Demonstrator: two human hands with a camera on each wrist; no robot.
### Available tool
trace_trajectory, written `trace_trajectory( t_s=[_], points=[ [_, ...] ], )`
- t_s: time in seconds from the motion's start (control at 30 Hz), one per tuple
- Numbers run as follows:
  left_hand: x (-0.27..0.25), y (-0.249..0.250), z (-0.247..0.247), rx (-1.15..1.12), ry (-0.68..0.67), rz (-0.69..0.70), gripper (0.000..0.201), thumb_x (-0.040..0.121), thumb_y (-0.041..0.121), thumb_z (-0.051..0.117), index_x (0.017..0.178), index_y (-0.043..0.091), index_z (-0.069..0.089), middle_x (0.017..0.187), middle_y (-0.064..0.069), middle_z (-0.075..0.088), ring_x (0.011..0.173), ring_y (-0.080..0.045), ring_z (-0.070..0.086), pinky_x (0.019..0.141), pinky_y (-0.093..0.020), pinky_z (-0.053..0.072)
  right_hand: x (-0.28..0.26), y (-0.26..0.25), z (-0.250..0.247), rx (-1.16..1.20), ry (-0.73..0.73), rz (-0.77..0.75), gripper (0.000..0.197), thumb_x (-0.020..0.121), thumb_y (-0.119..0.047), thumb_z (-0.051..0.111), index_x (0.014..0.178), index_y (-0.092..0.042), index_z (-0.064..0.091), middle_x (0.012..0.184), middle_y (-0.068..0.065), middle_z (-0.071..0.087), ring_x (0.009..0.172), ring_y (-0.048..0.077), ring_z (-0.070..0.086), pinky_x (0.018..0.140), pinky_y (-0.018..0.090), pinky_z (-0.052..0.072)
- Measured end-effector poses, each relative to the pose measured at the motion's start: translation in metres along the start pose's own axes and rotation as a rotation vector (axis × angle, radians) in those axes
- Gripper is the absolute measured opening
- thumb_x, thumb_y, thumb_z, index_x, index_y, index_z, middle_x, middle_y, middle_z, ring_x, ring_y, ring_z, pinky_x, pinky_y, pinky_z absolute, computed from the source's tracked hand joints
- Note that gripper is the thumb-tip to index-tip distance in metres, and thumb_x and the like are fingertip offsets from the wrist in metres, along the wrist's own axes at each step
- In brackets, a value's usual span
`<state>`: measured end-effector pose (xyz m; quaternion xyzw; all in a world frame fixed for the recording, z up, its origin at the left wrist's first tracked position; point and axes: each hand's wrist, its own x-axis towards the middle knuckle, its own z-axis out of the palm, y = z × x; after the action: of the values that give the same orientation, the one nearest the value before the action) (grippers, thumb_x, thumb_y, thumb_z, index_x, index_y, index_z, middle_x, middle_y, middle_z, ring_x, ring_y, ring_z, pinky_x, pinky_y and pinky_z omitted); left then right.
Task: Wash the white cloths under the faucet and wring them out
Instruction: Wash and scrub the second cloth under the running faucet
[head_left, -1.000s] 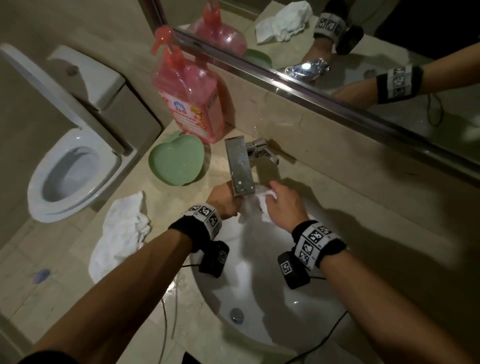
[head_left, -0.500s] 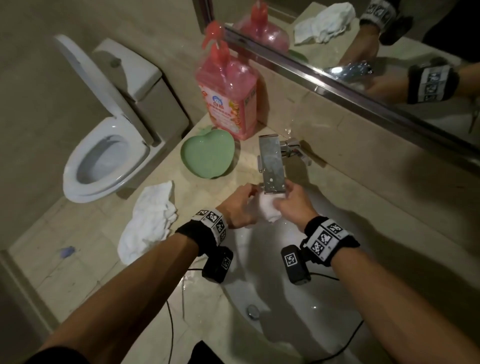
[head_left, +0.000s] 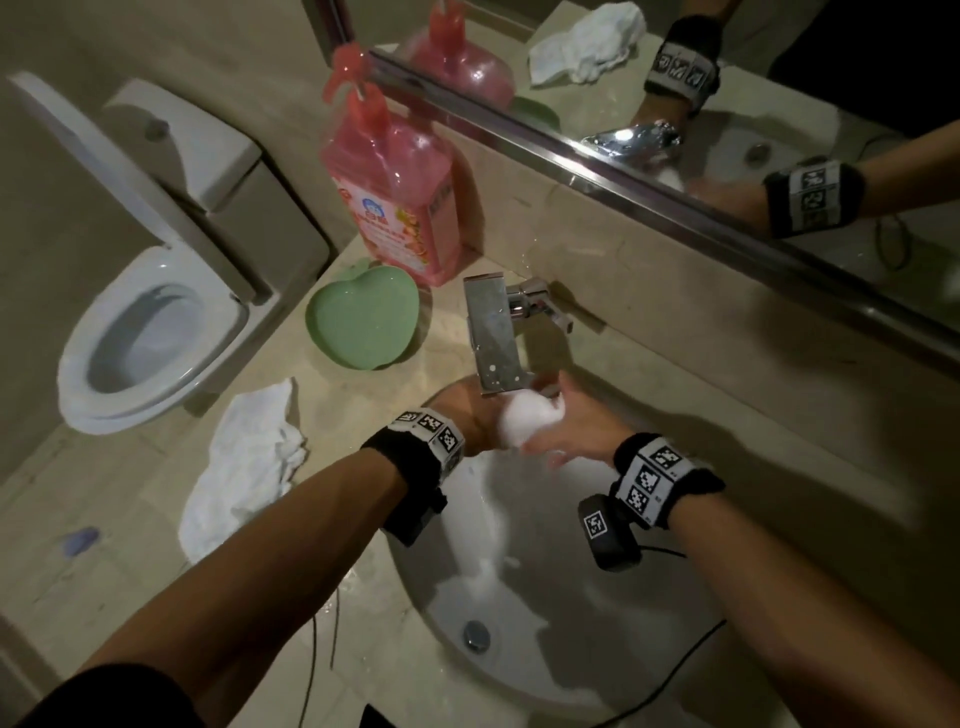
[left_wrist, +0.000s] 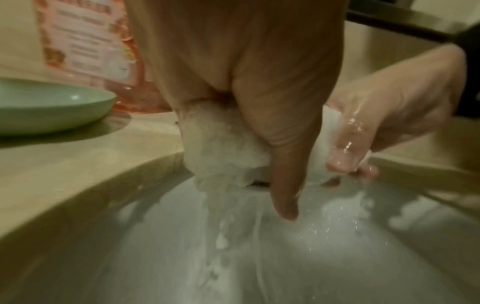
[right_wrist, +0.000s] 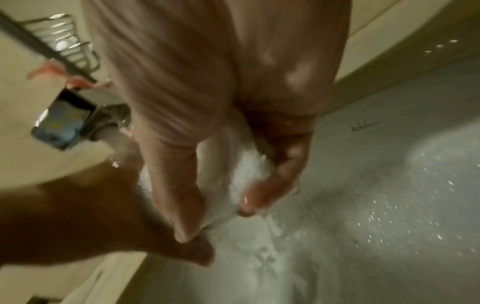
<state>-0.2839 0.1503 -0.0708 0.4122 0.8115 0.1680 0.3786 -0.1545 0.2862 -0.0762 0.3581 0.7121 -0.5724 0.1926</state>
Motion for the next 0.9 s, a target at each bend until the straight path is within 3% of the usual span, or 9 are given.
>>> trace_trajectory(
  t_s=[0.1, 0.17, 0.27, 0.47, 0.53, 0.63, 0.73, 0.8, 0.9],
  points=[
    [0.013, 0.004, 0.004, 0.011, -0.015, -0.048, 0.02, 0.074, 0.043, 0.069, 0.083, 0.026, 0.061, 0.075, 0.012, 0.062, 0.061, 0.002, 0.053, 0.044, -0.006, 0.036, 0.005, -0.006, 0.008, -0.25, -0.001, -0.094, 0.061, 0.063, -0.028, 0.095, 0.115, -0.021, 0.064, 0.104, -0.002, 0.069, 0.089, 0.019, 0.068, 0.067, 0.032, 0.057],
    [0.016, 0.009, 0.003, -0.027, -0.022, -0.132, 0.015, 0.093, 0.027, 0.058, 0.079, 0.023, 0.052, 0.07, 0.012, 0.049, 0.06, -0.005, 0.048, 0.044, -0.007, 0.03, 0.01, -0.012, 0.015, -0.424, -0.009, -0.106, 0.041, 0.071, -0.033, 0.089, 0.104, -0.023, 0.068, 0.1, -0.003, 0.071, 0.088, 0.016, 0.066, 0.075, 0.03, 0.054],
    [0.024, 0.0, 0.01, -0.017, -0.053, -0.253, 0.018, 0.077, 0.025, 0.072, 0.065, 0.023, 0.06, 0.059, 0.01, 0.057, 0.05, -0.005, 0.052, 0.04, -0.012, 0.037, 0.016, -0.016, 0.022, -0.605, 0.026, -0.128, 0.028, 0.079, -0.037, 0.08, 0.1, -0.023, 0.066, 0.093, -0.004, 0.069, 0.081, 0.012, 0.064, 0.075, 0.029, 0.054],
    [0.036, 0.003, 0.016, -0.01, -0.108, -0.177, 0.029, 0.065, 0.031, 0.077, 0.092, 0.032, 0.067, 0.077, 0.008, 0.068, 0.058, -0.01, 0.064, 0.042, -0.018, 0.046, 0.029, -0.008, 0.023, -0.737, 0.078, -0.107, 0.023, 0.086, -0.033, 0.075, 0.081, -0.024, 0.054, 0.076, -0.007, 0.055, 0.066, 0.008, 0.051, 0.062, 0.022, 0.037],
    [0.033, 0.003, 0.021, 0.161, -0.101, -0.126, 0.032, 0.077, 0.033, 0.067, 0.107, 0.026, 0.066, 0.109, -0.01, 0.068, 0.088, -0.02, 0.067, 0.072, -0.033, 0.057, 0.03, -0.008, 0.022, -0.772, 0.094, -0.162, 0.021, 0.084, -0.031, 0.072, 0.074, -0.028, 0.055, 0.071, -0.008, 0.057, 0.062, 0.005, 0.054, 0.052, 0.02, 0.034],
    [0.028, -0.004, 0.021, 0.262, -0.088, 0.027, 0.041, 0.09, 0.031, 0.057, 0.13, 0.024, 0.058, 0.137, -0.01, 0.055, 0.129, -0.028, 0.049, 0.11, -0.04, 0.038, 0.028, -0.006, 0.015, -0.753, 0.067, -0.193, 0.014, 0.081, -0.036, 0.072, 0.084, -0.03, 0.059, 0.081, -0.008, 0.062, 0.076, 0.014, 0.063, 0.058, 0.025, 0.042],
    [0.019, 0.004, 0.003, 0.134, 0.032, 0.154, 0.04, 0.08, 0.043, 0.062, 0.117, 0.033, 0.051, 0.104, 0.011, 0.064, 0.093, -0.001, 0.059, 0.083, -0.019, 0.052, 0.029, 0.0, 0.004, -0.421, 0.063, -0.123, 0.054, 0.074, -0.034, 0.086, 0.116, -0.028, 0.053, 0.109, -0.006, 0.06, 0.098, 0.016, 0.06, 0.08, 0.032, 0.052],
    [0.007, 0.0, -0.003, 0.043, 0.012, 0.188, 0.028, 0.08, 0.029, 0.069, 0.104, 0.028, 0.054, 0.079, 0.016, 0.058, 0.059, 0.004, 0.05, 0.051, -0.001, 0.038, 0.027, 0.0, -0.005, -0.112, 0.031, -0.071, 0.082, 0.069, -0.03, 0.092, 0.132, -0.026, 0.04, 0.129, -0.007, 0.053, 0.115, 0.015, 0.054, 0.095, 0.036, 0.05],
    [-0.005, -0.02, 0.002, -0.313, -0.058, 0.065, 0.012, 0.088, 0.019, 0.068, 0.097, 0.024, 0.06, 0.081, -0.011, 0.07, 0.05, -0.006, 0.057, 0.048, -0.028, 0.052, 0.024, 0.003, -0.008, 0.216, 0.021, -0.024, 0.082, 0.069, -0.026, 0.092, 0.132, -0.03, 0.04, 0.131, -0.004, 0.059, 0.109, 0.012, 0.059, 0.08, 0.025, 0.05]
  ],
)
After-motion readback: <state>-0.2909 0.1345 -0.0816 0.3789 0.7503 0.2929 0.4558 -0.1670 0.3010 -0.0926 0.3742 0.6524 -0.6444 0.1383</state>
